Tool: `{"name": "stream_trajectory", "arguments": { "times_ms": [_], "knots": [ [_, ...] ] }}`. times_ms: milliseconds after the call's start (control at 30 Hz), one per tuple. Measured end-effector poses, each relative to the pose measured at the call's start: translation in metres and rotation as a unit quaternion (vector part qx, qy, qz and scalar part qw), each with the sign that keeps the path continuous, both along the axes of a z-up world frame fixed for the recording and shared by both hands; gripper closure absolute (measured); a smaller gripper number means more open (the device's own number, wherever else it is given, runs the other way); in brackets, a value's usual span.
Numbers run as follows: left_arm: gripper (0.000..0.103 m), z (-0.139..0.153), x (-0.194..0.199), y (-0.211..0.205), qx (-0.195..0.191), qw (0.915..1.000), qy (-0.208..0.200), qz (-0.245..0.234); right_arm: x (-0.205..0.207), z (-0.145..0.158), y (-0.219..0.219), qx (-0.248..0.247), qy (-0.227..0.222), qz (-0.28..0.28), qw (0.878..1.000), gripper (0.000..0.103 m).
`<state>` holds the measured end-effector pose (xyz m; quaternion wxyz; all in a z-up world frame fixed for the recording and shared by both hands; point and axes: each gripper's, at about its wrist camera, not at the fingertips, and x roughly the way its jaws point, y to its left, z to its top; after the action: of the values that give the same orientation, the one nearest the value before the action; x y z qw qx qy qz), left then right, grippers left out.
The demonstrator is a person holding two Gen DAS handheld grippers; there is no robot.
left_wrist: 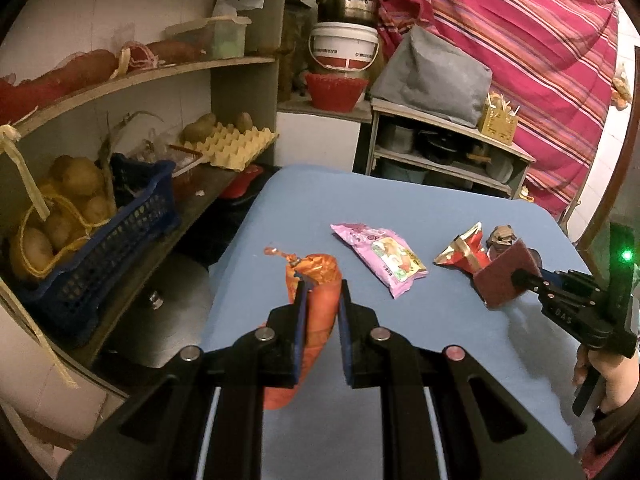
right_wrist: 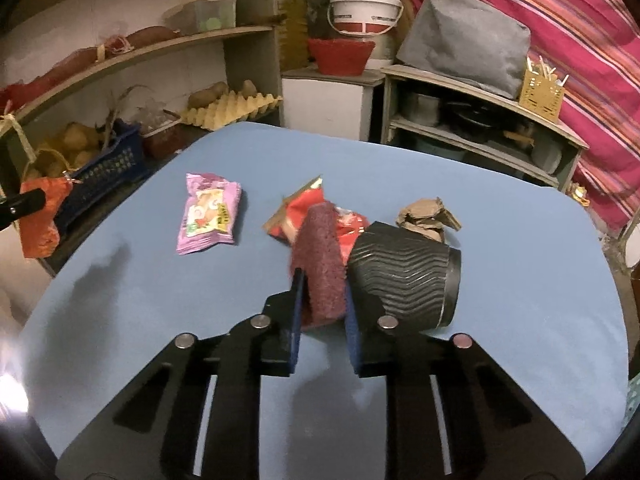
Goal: Collect trash
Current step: 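Grasp the orange mesh bag with the left tool while the right tool grasps the maroon scouring pad, then carry the maroon scouring pad over the basket and open the right tool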
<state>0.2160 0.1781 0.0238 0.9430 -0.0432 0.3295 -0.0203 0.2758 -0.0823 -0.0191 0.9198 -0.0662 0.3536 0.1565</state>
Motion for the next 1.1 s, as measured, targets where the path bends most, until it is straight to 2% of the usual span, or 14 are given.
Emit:
{"name": "stream_trajectory", "arguments": {
  "times_ms": [167,333,733,1100],
  "knots": [
    [0.088,0.001,-0.003,-0.003,0.006,1.0,0.0,0.001,-0.011,0.012,-0.002,0.013,-0.002,0.011,1.0,0.088],
    [0.088,0.003,-0.007,-0.012,0.012,0.9999,-0.009,-0.007,-0.03,0.035,-0.024,0.034,-0.019,0.006,0.999,0.088],
    [0.088,0.009,-0.009,-0.067,0.026,0.9985,-0.019,-0.045,-0.058,0.064,-0.118,0.05,-0.045,-0.07,0.995,0.088],
    [0.088,0.016,-0.004,-0.135,0.016,0.9975,-0.037,-0.059,-0.091,0.077,-0.199,0.065,-0.065,-0.138,0.986,0.088]
  ]
}}
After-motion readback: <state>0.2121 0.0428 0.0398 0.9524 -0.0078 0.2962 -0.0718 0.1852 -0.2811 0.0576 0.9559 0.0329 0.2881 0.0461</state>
